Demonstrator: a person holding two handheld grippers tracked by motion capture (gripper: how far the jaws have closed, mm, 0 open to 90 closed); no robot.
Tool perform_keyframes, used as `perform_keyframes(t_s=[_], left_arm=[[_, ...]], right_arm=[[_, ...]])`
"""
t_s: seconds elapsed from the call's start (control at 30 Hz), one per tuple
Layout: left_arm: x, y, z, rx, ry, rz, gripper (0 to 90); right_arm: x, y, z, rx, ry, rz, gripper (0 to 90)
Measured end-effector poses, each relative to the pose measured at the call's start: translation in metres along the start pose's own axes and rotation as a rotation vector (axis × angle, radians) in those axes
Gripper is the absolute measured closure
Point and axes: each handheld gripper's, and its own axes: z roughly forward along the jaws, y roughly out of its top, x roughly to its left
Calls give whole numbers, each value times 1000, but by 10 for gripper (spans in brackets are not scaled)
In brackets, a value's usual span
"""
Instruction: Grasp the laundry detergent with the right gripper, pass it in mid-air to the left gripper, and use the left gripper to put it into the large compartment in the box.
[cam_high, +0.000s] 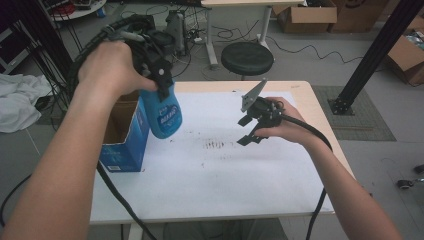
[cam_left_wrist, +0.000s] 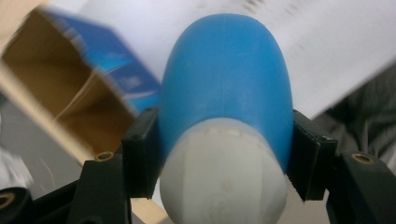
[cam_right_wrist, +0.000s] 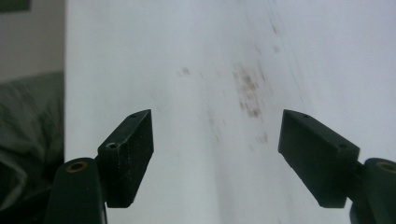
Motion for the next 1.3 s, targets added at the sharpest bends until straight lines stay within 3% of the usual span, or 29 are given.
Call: perform_keyframes(t_s=[0.13, 0.23, 0.3, 0.33, 0.4, 0.43, 0.5, 0.53, 0.57, 0.77, 0.97, 1.3], left_arm=[[28, -10, -11, -12, 29, -213, 388], [47, -19, -16, 7, 35, -324, 388], [57, -24, -17, 13, 39, -369, 388], [57, -24, -17, 13, 39, -369, 388], [69, -30, -15, 21, 42, -427, 388], [75, -34, -14, 27, 43, -457, 388], [86, -41, -10, 38, 55, -501, 388], [86, -41, -10, 38, 55, -501, 388], [92, -45, -7, 42, 62, -534, 388], [107, -54, 2, 48, 52, -580, 388], [111, -54, 14, 51, 38, -582, 388], [116, -52, 60, 79, 17, -581, 388]], right_arm=[[-9, -22, -12, 103, -35, 25, 272], [-13, -34, -19, 181, -68, 35, 272], [-16, -44, -25, 226, -82, 37, 272], [-17, -47, -26, 236, -86, 37, 273], [-18, -52, -29, 263, -93, 39, 275], [-21, -60, -34, 311, -116, 40, 275], [-22, -66, -38, 334, -122, 49, 275], [-22, -66, -38, 334, -122, 49, 275], [-25, -72, -43, 347, -127, 60, 275], [-29, -82, -55, 387, -156, 85, 275], [-29, -86, -60, 390, -163, 87, 275], [-29, -90, -62, 394, -167, 95, 275]])
